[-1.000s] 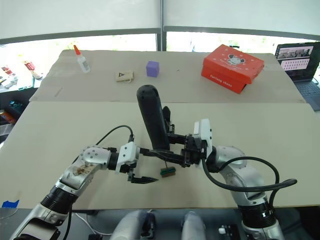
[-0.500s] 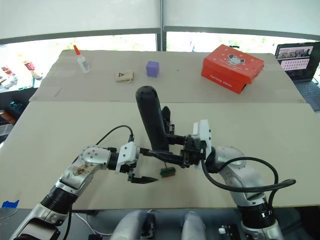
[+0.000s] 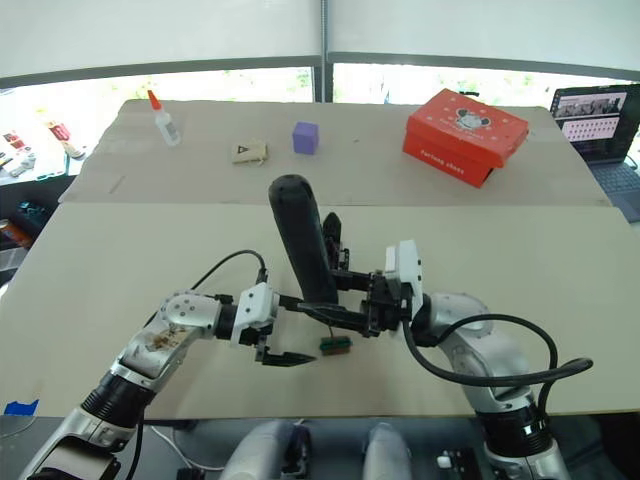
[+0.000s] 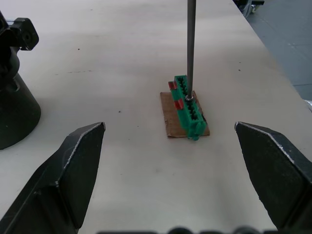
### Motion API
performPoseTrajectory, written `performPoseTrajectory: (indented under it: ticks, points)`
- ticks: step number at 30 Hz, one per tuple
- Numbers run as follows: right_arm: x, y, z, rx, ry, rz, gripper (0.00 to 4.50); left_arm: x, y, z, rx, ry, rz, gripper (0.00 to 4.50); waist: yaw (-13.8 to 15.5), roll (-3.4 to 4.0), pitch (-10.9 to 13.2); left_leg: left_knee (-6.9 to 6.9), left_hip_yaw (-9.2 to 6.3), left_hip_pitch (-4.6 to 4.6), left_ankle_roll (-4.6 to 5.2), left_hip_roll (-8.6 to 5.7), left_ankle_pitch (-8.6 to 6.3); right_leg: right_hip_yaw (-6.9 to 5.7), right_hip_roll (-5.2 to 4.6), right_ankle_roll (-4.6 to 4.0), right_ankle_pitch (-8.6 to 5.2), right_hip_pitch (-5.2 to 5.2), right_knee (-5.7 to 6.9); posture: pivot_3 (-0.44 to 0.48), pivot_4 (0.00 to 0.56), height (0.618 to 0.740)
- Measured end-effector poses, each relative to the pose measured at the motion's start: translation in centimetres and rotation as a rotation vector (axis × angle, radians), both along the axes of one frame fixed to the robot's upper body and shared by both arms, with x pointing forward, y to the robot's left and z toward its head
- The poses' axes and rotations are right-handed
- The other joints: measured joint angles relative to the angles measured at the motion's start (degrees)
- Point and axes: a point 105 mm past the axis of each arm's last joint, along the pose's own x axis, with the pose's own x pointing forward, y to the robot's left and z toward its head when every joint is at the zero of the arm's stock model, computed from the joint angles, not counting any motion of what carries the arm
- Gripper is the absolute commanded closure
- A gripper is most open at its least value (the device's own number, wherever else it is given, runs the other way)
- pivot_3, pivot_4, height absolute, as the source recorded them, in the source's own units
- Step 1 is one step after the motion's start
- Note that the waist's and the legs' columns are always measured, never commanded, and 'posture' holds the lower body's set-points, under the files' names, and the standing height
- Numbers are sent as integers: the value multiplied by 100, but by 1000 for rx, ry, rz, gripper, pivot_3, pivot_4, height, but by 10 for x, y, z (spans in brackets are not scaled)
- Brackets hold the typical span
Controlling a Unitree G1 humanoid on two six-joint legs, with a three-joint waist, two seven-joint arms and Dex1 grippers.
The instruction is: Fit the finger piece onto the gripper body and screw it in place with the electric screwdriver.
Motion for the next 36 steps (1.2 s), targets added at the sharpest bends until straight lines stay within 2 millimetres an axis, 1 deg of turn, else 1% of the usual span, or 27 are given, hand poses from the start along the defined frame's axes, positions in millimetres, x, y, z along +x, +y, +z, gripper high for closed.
performPoseTrajectory:
  ticks: [4,10,14,15,17,19,21,23,25,26,28,30,33,36]
  points:
    - [1,-1,20,23,-25,9,2579,-2,12,2,-1,17,39,0,-9,0,0,-3,-1,0,0,2,0,0,0,0,0,-1,-1,0,150,740]
    - [4,-2,43,39,-34,29,2579,-8,28,5,-23,21,121,0,2,0,0,-1,-4,1,0,2,0,0,-2,0,0,2,-1,0,150,740]
    - [9,0,68,60,-62,28,2579,-6,53,9,-11,38,210,0,-9,0,0,-3,-4,0,0,4,0,0,-1,-1,0,-4,3,0,150,740]
    - [9,1,71,65,-63,30,2579,-5,56,11,-8,36,220,0,-2,0,0,-4,-4,0,0,4,0,-1,-1,-1,0,-3,2,0,150,740]
    - [10,3,77,69,-58,32,2579,0,69,21,-10,46,253,0,6,-1,0,-2,-5,-2,0,2,0,-1,-2,-1,0,-3,1,0,150,740]
    - [12,4,79,67,-49,29,2579,10,81,38,-25,29,290,0,17,-1,1,-2,-5,-3,0,1,0,-3,-2,-1,0,-1,0,0,150,740]
    - [13,5,80,73,-37,29,2579,21,86,54,-36,-15,310,0,16,-1,1,-2,-4,-3,0,-2,0,-3,-2,0,0,0,-1,0,150,740]
    - [13,7,82,82,-32,31,2579,29,80,63,-67,-43,313,0,12,-1,0,-3,-3,-3,0,-4,0,-3,-2,0,0,0,0,0,150,740]
    - [14,7,83,84,-30,25,2579,36,64,65,-104,-57,307,0,15,-1,0,-3,-2,-3,0,-6,0,-3,-2,0,0,1,-2,0,150,740]
    - [14,7,83,86,-30,22,2579,38,50,61,-115,-54,298,0,15,-1,0,-3,-1,-3,0,-7,0,-3,-2,0,1,2,-1,0,150,740]
    - [15,8,84,89,-31,17,2579,39,29,48,-116,-34,286,0,0,-3,1,-3,2,-4,0,-7,0,-3,-1,0,1,0,0,0,150,740]
    - [17,8,85,92,-30,2,2579,43,17,39,-118,-19,310,0,-2,-3,1,-3,2,-3,0,-3,0,-3,3,0,0,-2,3,0,150,740]
    - [18,9,87,97,-36,-10,2579,56,7,34,-113,-34,374,0,-3,-4,1,-2,2,-3,0,-3,0,-2,3,0,0,-3,4,0,150,740]
    - [19,10,91,99,-47,-19,2579,65,-3,27,-101,-44,430,0,2,-4,1,-3,2,-4,0,-4,0,-2,2,0,1,0,-1,0,150,740]
